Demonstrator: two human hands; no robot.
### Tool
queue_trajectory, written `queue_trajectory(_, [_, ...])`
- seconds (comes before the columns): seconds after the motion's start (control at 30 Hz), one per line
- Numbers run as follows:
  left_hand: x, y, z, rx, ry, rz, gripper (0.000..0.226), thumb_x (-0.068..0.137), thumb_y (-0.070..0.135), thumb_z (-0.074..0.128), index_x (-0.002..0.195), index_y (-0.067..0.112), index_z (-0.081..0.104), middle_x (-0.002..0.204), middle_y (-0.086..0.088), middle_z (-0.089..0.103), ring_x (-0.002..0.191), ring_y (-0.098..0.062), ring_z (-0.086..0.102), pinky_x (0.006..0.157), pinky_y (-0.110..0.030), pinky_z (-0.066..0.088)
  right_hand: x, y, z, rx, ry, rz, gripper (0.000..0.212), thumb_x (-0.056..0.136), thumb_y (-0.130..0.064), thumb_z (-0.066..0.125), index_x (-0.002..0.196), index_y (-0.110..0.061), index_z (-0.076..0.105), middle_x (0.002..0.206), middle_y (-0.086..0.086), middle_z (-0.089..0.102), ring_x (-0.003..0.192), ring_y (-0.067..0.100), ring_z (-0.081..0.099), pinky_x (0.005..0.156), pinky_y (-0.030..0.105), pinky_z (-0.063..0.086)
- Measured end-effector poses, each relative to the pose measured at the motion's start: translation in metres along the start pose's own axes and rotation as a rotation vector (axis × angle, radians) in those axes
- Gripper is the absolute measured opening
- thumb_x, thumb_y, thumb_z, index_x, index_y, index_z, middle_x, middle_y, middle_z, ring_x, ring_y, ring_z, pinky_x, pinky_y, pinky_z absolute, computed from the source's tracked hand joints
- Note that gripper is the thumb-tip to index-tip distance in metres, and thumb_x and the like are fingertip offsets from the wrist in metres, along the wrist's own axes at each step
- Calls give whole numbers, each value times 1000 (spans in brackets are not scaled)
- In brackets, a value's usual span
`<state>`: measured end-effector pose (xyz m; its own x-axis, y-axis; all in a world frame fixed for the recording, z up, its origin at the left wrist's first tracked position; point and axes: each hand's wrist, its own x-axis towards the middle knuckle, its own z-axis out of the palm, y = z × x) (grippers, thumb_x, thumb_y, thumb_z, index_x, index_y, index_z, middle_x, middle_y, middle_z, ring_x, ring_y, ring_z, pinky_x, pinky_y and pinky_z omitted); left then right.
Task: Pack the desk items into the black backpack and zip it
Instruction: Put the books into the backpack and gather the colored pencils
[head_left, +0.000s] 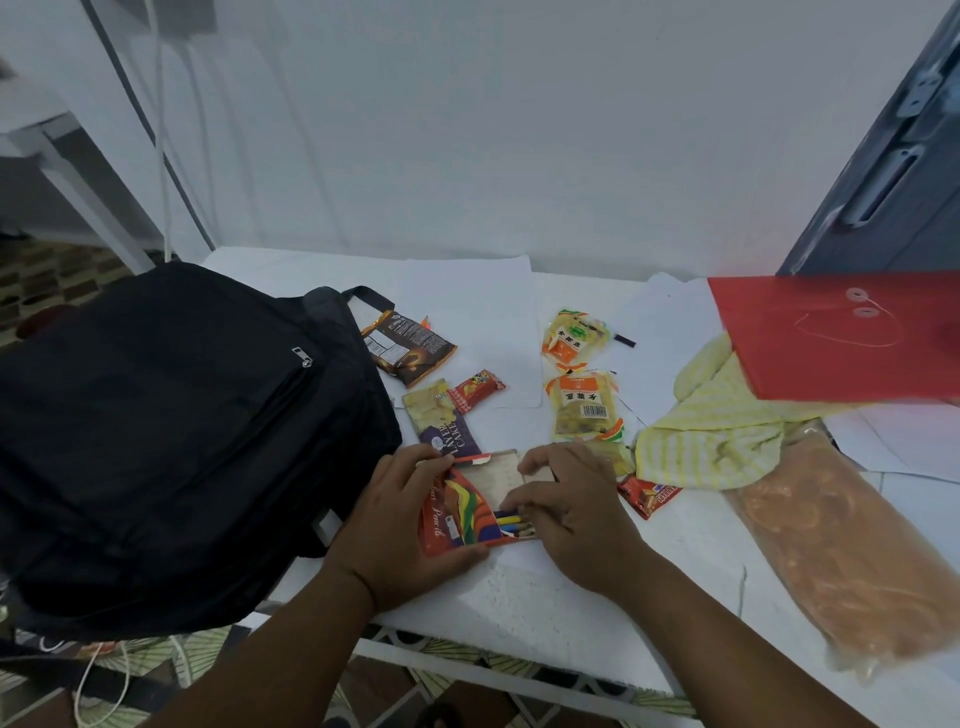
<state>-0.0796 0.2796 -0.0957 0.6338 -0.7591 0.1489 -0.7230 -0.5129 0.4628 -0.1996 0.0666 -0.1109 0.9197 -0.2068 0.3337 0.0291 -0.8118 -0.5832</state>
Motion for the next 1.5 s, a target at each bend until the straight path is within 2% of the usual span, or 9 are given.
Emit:
queue_trajectory(0.23, [0,1,-1,-7,-3,2,98,70,86,63,146,26,44,145,12,37,127,-6,36,104,-36,47,0,0,1,59,101,6,42,83,-2,56,105,-30,78,125,-2,56,121,17,45,95,40,40])
queue_trajectory(0.43, [0,1,-1,-16,7,12,98,70,86,63,145,25,45,145,12,37,127,-6,37,105,-35,47,27,-18,-41,318,453,305,26,93,-2,59,96,-23,74,102,-10,66,97,2,61,80,11,45])
queue_trajectory(0.53, [1,0,-1,-8,10,19,98,70,86,62,144,25,45,146,11,37,126,-6,37,104,-35,47,64,3,-59,385,408,506,26,95,-9,58,100,-30,72,106,-9,69,91,8,63,79,20,48])
queue_trajectory(0.7, [1,-1,-1,-16,12,25,99,69,88,60,144,25,46,146,11,39,125,-5,38,103,-32,47,107,70,-65,-96,111,582,39,96,-7,51,135,-7,54,142,8,49,130,30,45,103,34,37])
queue_trajectory(0.8, [0,-1,-1,-20,15,27,98,69,88,61,144,26,46,146,12,38,124,-4,37,101,-29,46,120,93,-68,-248,-36,608,24,92,-2,47,113,-5,60,124,15,58,117,41,49,92,38,38])
queue_trajectory(0.9, [0,-3,0,-23,10,30,98,69,87,62,144,26,46,146,12,37,124,-4,37,101,-29,46,124,97,-69,-202,101,620,16,89,-1,55,84,-7,69,93,14,68,99,38,61,81,38,49])
queue_trajectory(1.23, [0,-3,0,-28,16,30,99,69,88,61,145,26,45,146,12,37,125,-4,37,102,-29,47,113,79,-80,76,310,626,35,102,-8,47,137,-8,56,109,13,59,86,22,60,77,18,43])
queue_trajectory(1.33, [0,-2,-1,-22,15,33,99,70,87,62,145,25,45,146,12,37,125,-5,38,103,-31,47,97,48,-74,220,274,546,25,101,-16,50,119,-24,65,98,7,62,66,10,55,57,20,42])
queue_trajectory(1.5, [0,0,-2,-20,10,21,99,70,86,62,146,26,44,146,11,37,126,-5,36,104,-30,44,62,-8,-51,417,206,452,16,82,-7,74,80,-20,66,77,-8,67,71,1,61,70,21,47])
